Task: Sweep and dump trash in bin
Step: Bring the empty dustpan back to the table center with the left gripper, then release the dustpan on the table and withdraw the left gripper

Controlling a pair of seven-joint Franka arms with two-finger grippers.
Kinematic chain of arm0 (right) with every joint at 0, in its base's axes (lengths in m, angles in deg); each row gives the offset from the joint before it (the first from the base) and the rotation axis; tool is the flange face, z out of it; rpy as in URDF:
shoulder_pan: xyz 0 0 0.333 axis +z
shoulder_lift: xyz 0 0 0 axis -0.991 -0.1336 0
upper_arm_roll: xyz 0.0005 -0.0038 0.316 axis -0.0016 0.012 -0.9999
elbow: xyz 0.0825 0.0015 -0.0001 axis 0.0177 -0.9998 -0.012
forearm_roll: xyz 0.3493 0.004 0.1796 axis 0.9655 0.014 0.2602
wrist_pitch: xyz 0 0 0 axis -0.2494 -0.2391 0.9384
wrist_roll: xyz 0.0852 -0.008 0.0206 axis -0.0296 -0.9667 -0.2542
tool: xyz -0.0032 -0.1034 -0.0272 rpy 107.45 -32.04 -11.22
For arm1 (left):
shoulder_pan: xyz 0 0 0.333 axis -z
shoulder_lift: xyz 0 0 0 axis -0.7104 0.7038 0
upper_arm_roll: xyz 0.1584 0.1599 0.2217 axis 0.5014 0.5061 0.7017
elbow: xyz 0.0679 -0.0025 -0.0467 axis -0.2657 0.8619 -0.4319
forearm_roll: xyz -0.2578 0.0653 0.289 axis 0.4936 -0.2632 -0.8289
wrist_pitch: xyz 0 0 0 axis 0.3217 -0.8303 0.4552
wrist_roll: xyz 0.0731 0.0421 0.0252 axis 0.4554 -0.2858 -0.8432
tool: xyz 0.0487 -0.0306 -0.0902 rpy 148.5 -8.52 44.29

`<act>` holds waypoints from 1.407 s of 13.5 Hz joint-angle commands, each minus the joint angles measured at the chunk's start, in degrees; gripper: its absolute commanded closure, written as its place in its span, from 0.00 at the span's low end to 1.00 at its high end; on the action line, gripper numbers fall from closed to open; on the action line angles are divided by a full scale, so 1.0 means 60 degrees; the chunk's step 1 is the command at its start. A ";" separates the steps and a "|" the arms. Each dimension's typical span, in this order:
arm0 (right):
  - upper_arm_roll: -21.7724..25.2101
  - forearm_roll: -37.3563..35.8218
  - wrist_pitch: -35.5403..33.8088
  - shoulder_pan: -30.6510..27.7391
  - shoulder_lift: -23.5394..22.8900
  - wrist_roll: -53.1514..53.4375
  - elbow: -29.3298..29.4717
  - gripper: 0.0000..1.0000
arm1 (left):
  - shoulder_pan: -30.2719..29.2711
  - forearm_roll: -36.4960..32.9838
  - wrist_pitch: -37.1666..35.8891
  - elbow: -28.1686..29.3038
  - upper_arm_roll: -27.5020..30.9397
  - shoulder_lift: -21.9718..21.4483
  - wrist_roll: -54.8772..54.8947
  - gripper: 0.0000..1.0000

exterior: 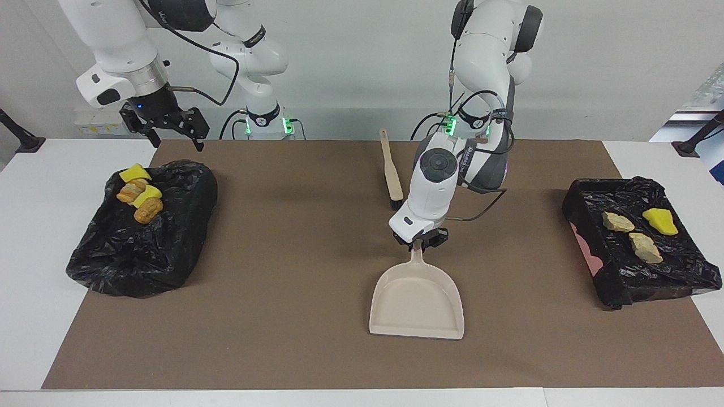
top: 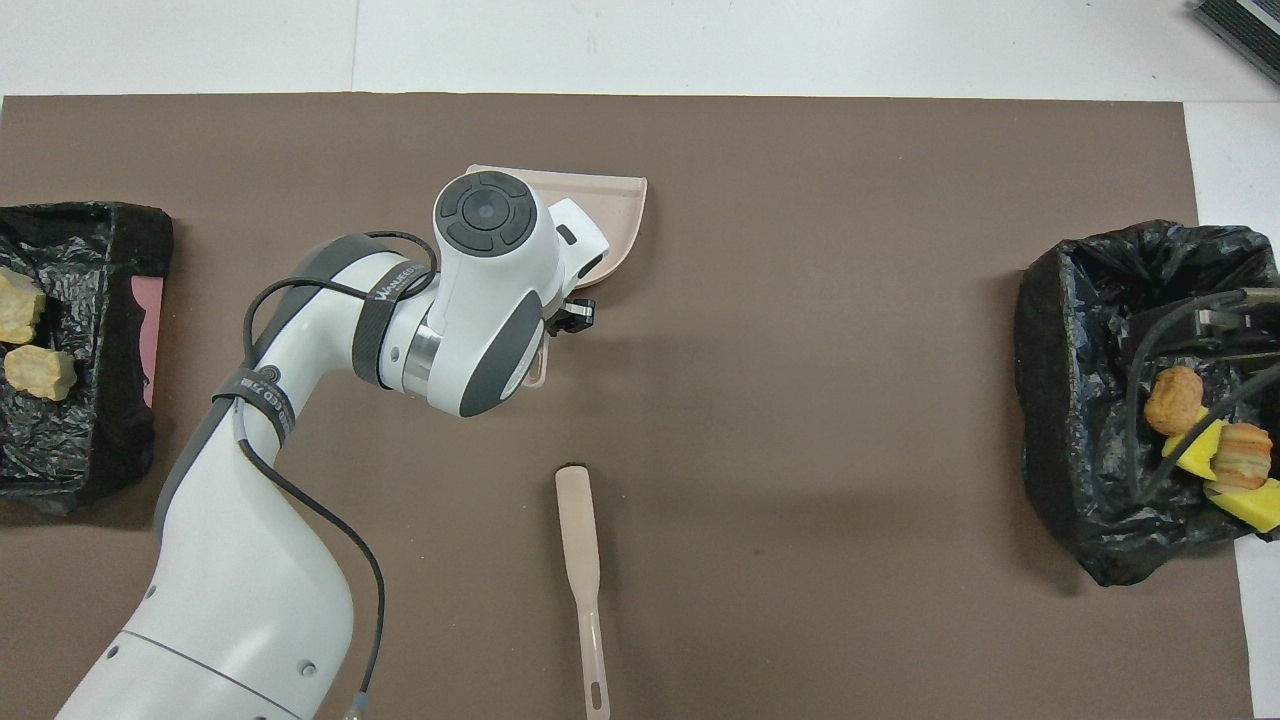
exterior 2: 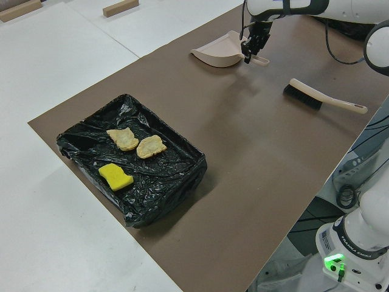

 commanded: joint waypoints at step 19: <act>-0.0051 0.0196 -0.0035 -0.0097 0.0194 -0.0137 -0.0173 0.00 | -0.4427 -0.0693 -0.5221 -0.1409 0.0427 -0.3949 0.5434 0.00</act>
